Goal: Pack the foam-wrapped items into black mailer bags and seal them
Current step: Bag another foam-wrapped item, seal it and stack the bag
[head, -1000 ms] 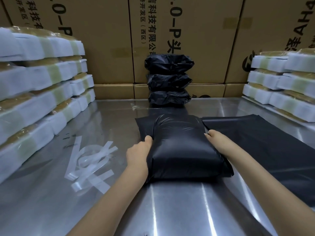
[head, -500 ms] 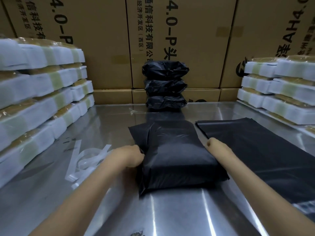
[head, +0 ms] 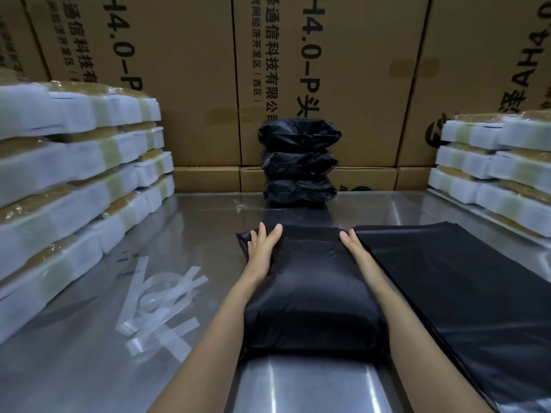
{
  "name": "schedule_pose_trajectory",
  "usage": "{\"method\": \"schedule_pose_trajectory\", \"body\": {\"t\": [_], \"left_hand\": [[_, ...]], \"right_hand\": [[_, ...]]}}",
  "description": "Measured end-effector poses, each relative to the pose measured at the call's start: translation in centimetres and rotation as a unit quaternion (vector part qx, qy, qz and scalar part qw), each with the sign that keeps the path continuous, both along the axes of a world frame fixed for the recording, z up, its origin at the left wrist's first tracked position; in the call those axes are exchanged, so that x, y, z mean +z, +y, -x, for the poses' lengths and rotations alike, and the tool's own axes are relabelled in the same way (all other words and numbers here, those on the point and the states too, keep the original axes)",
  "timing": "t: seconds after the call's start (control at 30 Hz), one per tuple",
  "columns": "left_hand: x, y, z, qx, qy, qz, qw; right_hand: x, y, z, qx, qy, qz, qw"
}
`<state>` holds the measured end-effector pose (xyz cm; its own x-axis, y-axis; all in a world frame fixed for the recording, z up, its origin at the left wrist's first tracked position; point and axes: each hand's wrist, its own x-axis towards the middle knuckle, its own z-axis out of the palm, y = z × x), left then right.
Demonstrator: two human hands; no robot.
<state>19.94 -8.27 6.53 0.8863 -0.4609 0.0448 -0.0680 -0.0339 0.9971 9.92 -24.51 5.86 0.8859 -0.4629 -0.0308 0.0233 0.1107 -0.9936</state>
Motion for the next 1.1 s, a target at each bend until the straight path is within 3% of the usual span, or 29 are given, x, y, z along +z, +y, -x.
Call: {"method": "schedule_pose_trajectory", "body": {"t": [0.1,0.23,0.67,0.83,1.0,1.1], "left_hand": [[-0.1,0.2,-0.3,-0.016,0.060,0.093,0.994],[-0.4,0.3,-0.2,-0.066,0.121,0.154,0.978],[-0.8,0.9,0.9,-0.060,0.191,0.164,0.966],[-0.5,1.3,1.5,-0.056,0.199,0.148,0.967],[0.4,2.5,3.1,-0.094,0.206,0.030,0.974],[0.5,2.6,3.8,-0.053,0.156,0.011,0.986]], "right_hand": [[-0.3,0.1,-0.5,0.000,-0.024,-0.011,1.000],[-0.6,-0.2,-0.6,0.004,-0.035,-0.024,0.999],[-1.2,-0.1,-0.6,0.003,-0.051,-0.010,0.999],[-1.3,-0.3,-0.6,0.015,-0.046,-0.008,0.999],[-1.5,-0.3,-0.1,0.013,-0.051,0.001,0.999],[-1.1,0.0,0.0,0.021,-0.050,-0.027,0.998]]}}
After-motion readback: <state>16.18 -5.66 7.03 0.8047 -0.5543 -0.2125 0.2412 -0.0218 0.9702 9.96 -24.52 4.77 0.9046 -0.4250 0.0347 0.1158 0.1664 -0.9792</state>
